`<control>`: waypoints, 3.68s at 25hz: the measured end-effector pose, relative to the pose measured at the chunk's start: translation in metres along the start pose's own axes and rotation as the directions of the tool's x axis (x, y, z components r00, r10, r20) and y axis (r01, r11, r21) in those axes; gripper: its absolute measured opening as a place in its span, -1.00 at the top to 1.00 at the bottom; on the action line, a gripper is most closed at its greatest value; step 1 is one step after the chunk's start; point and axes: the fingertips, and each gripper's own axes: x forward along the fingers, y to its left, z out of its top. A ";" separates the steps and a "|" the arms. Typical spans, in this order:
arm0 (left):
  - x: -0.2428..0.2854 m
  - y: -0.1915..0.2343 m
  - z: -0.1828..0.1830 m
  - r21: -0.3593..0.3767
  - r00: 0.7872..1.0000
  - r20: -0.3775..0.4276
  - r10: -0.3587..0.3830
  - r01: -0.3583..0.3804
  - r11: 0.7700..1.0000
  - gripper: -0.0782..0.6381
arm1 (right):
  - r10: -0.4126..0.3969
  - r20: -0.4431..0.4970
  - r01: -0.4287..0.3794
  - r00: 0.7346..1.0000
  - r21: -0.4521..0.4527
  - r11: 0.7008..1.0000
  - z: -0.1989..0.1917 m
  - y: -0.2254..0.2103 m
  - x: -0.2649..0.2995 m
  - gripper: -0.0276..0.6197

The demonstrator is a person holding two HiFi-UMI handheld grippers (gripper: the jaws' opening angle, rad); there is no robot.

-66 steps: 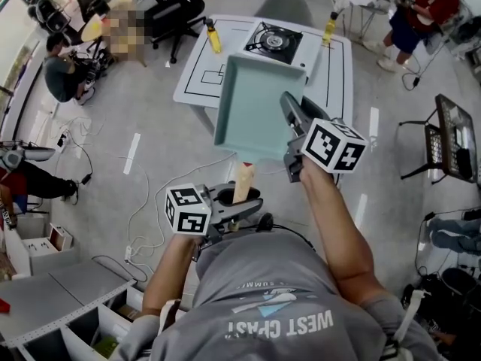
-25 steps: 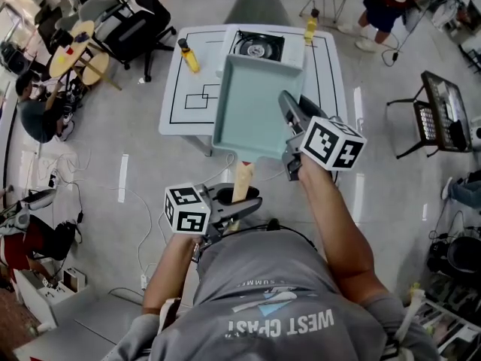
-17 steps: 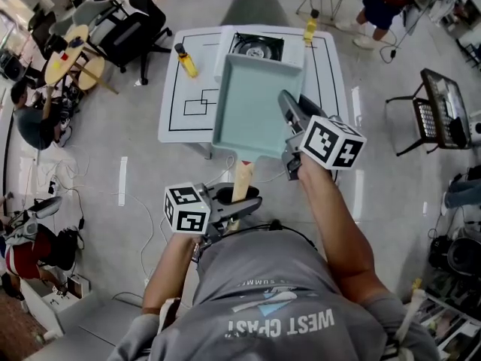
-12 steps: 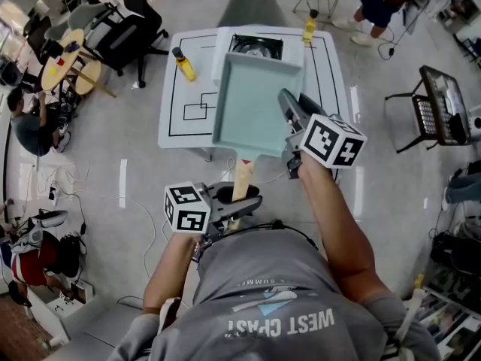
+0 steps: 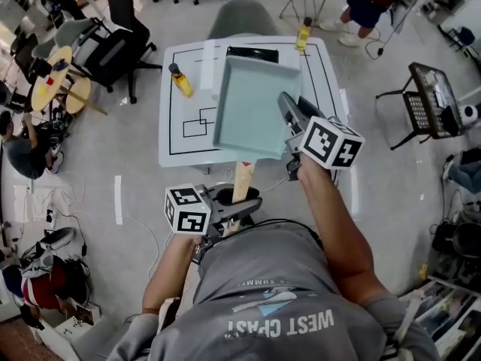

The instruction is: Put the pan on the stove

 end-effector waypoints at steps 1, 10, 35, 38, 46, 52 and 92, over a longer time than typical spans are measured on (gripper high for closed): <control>-0.003 0.003 0.004 0.005 1.000 -0.004 -0.007 0.007 1.000 0.53 | -0.006 0.006 0.006 1.000 -0.001 1.000 0.002 0.002 0.003 0.63; -0.010 0.013 0.017 0.017 0.999 -0.014 -0.042 0.042 0.999 0.52 | -0.040 0.021 0.040 0.999 -0.003 0.999 0.011 0.000 0.015 0.63; 0.009 0.078 0.076 -0.008 0.999 0.035 0.035 -0.035 0.999 0.52 | 0.022 -0.044 -0.022 0.999 -0.003 1.000 0.039 -0.034 0.102 0.64; 0.009 0.085 0.081 -0.017 0.999 0.038 0.036 -0.036 0.999 0.52 | 0.020 -0.053 -0.020 0.998 -0.004 1.000 0.040 -0.038 0.111 0.64; 0.014 0.103 0.089 -0.033 0.999 0.035 0.035 -0.034 0.999 0.51 | 0.008 -0.069 -0.008 0.998 0.002 1.000 0.040 -0.054 0.128 0.63; 0.018 0.118 0.098 -0.045 0.999 0.031 0.036 -0.034 0.998 0.51 | -0.001 -0.079 0.002 0.997 0.013 1.000 0.041 -0.067 0.143 0.63; 0.048 0.216 0.119 -0.173 0.999 0.002 0.041 -0.040 0.984 0.51 | -0.079 -0.183 0.092 0.980 0.059 0.994 0.016 -0.159 0.225 0.63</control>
